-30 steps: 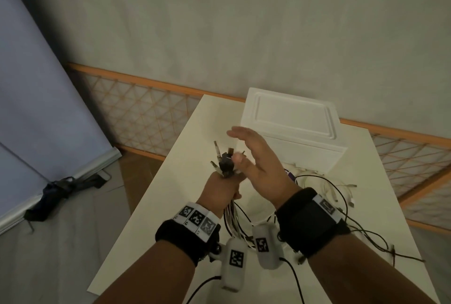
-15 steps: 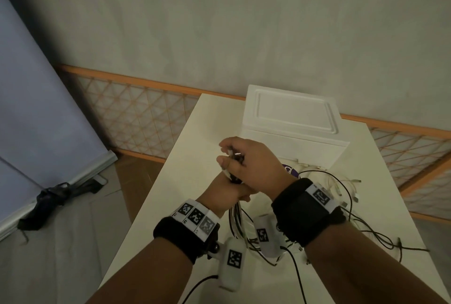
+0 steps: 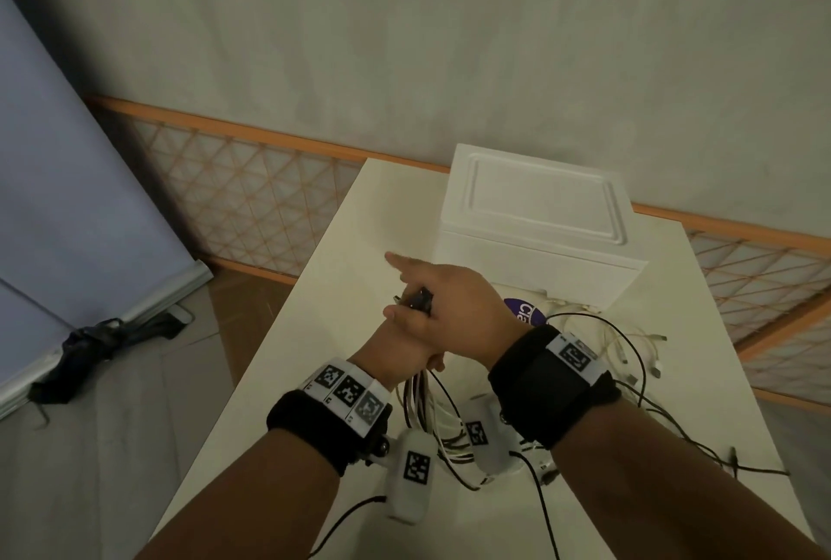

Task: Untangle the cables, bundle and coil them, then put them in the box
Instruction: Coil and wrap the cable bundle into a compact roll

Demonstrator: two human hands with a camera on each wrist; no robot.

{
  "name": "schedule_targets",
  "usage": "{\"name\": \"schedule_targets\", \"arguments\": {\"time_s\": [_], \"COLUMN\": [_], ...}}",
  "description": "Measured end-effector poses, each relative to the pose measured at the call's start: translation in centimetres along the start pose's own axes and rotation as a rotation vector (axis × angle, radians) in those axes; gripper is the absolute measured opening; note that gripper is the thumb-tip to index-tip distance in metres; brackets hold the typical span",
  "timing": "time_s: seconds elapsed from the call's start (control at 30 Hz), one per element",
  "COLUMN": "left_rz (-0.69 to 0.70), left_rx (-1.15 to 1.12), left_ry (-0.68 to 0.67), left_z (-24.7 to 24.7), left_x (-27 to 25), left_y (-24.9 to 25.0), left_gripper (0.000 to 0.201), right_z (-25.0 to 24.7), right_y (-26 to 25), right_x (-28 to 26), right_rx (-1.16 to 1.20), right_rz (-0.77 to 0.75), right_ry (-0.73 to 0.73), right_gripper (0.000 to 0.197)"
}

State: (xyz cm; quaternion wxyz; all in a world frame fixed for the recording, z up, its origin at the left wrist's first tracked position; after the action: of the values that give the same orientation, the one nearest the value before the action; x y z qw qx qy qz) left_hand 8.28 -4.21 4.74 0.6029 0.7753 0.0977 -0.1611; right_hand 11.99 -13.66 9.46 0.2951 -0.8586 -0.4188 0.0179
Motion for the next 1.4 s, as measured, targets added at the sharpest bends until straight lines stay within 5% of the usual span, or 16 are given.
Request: {"name": "schedule_targets", "arguments": {"time_s": [0.13, 0.2, 0.27, 0.33, 0.5, 0.63, 0.73, 0.8, 0.87, 1.0, 1.13, 1.27, 1.4], "left_rz": [0.047, 0.023, -0.040, -0.064, 0.001, 0.111, 0.185, 0.192, 0.187, 0.212, 0.236, 0.141, 0.064], "left_rx": [-0.094, -0.346, -0.568, -0.530, -0.431, -0.704, -0.939, -0.985, -0.938, -0.791, -0.614, -0.774, -0.601], "left_ry": [0.046, 0.096, 0.107, 0.141, 0.107, -0.044, -0.174, -0.152, -0.055, 0.040, 0.079, -0.014, -0.104], "left_z": [-0.1, -0.9, -1.2, -0.8, -0.6, -1.8, -2.9, -3.5, -3.2, -2.4, -2.3, -4.4, -6.0], "left_x": [0.5, 1.0, 1.6, 2.0, 1.5, 1.1, 1.2, 1.2, 1.0, 0.5, 0.1, -0.3, -0.9], "left_y": [0.1, 0.3, 0.3, 0.3, -0.2, -1.0, -1.4, -1.2, -0.7, 0.1, 0.1, 0.5, 1.6], "left_gripper": [0.018, 0.014, 0.016, 0.017, 0.045, 0.043, 0.091, 0.106, 0.087, 0.045, 0.051, 0.076, 0.054], "right_z": [-0.9, -1.0, 0.2, 2.4, 4.0, 3.5, 3.4, 3.1, 2.9, 2.6, 2.9, 3.2, 3.4], "right_y": [1.4, 2.8, 2.8, 2.2, 1.7, 1.1, 0.8, 0.6, 0.2, -0.4, -0.2, 0.2, 0.6], "right_x": [-0.8, -1.8, -2.5, -2.5, -2.3, -3.0, -2.9, -2.7, -2.3, -1.9, -2.3, -2.8, -2.9], "right_rx": [0.344, 0.628, 0.870, 0.824, 0.839, 0.796, 0.729, 0.622, 0.593, 0.832, 0.819, 0.808, 0.749], "right_rz": [0.067, 0.177, 0.307, 0.302, 0.381, 0.462, 0.438, 0.395, 0.354, 0.348, 0.389, 0.443, 0.503], "right_ry": [0.094, 0.200, 0.108, 0.010, 0.160, 0.098, 0.070, 0.040, 0.003, -0.035, 0.004, 0.007, -0.024], "right_gripper": [0.092, 0.101, 0.097, 0.084, 0.038, 0.021, 0.002, 0.016, 0.010, 0.035, 0.013, 0.015, 0.010]}}
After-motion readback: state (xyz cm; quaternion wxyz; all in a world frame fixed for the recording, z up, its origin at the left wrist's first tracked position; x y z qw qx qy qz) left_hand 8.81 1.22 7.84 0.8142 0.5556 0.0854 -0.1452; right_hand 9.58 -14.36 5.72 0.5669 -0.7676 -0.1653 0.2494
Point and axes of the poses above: each hand's wrist, its own x-axis towards the middle knuckle, its own z-axis out of the palm, y = z × x, the point moved 1 cm from there along x, towards the middle knuckle, and after that the axes turned 8 degrees about -z, right-handed, at the moved point
